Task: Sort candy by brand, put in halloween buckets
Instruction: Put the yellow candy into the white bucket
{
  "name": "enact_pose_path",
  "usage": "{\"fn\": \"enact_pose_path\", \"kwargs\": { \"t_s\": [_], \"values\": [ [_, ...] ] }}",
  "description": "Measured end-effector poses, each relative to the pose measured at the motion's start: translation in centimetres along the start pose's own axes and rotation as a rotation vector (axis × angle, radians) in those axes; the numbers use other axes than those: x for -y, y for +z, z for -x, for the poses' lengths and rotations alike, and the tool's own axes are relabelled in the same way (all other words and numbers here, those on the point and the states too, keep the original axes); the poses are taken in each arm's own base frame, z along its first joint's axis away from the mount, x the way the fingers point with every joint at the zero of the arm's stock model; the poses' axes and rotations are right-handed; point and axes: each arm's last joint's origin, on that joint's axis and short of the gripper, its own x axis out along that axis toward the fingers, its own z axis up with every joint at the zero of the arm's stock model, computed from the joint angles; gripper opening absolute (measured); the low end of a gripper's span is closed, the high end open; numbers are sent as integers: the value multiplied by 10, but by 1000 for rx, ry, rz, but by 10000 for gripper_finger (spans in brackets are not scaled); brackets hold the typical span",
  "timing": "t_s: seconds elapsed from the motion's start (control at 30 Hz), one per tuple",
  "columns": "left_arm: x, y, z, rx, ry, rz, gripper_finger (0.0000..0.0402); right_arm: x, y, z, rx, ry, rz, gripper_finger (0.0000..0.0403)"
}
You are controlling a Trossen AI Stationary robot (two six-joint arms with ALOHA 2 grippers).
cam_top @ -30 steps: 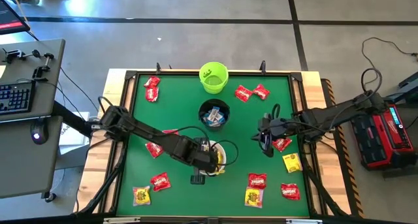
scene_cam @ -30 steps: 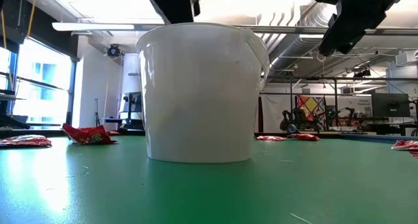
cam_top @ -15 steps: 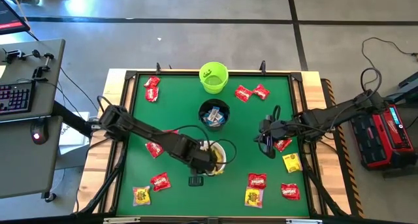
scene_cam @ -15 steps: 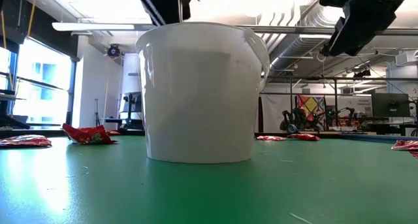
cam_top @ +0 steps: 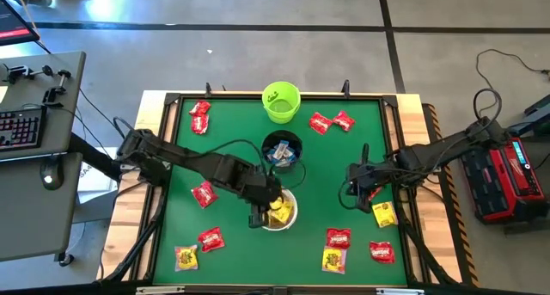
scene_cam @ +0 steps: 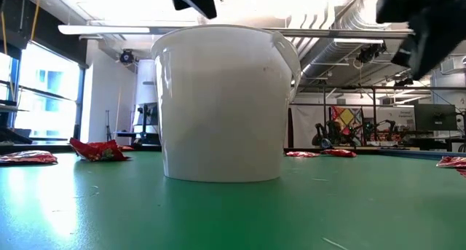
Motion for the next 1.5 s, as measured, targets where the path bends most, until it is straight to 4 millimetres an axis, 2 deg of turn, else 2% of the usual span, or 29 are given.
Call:
{"fn": "enact_pose_path", "kwargs": {
  "t_s": [0.3, 0.4, 0.63, 0.77, 0.93, 1.07, 1.23, 1.43, 1.5],
  "values": [
    [-35, 16, -5, 32, 41, -7, 121, 2, -28, -4, -330, -107, -199, 144],
    [-42, 21, -5, 64, 47, -33, 115, -2, -36, -8, -407, -162, -228, 168],
    [-48, 20, -10, 77, 122, -83, 91, -14, -46, -33, -495, -283, -247, 168],
    [-41, 2, -25, 29, 191, -126, 59, -8, -57, -51, -569, -341, -291, 167],
    [-35, -19, -39, 23, 170, -139, 20, 3, -72, -64, -604, -371, -369, 167],
    [-37, -31, -30, 74, 153, -109, 3, 10, -81, -69, -619, -388, -415, 167],
    [-44, -48, -6, 141, 154, -77, 1, 12, -85, -76, -619, -319, -427, 138],
    [-57, -76, 25, 234, 145, -3, 0, 8, -81, -76, -607, -287, -428, 27],
    [-61, -88, 31, 266, 132, 27, 0, 5, -79, -75, -592, -283, -425, 10]
  ]
}}
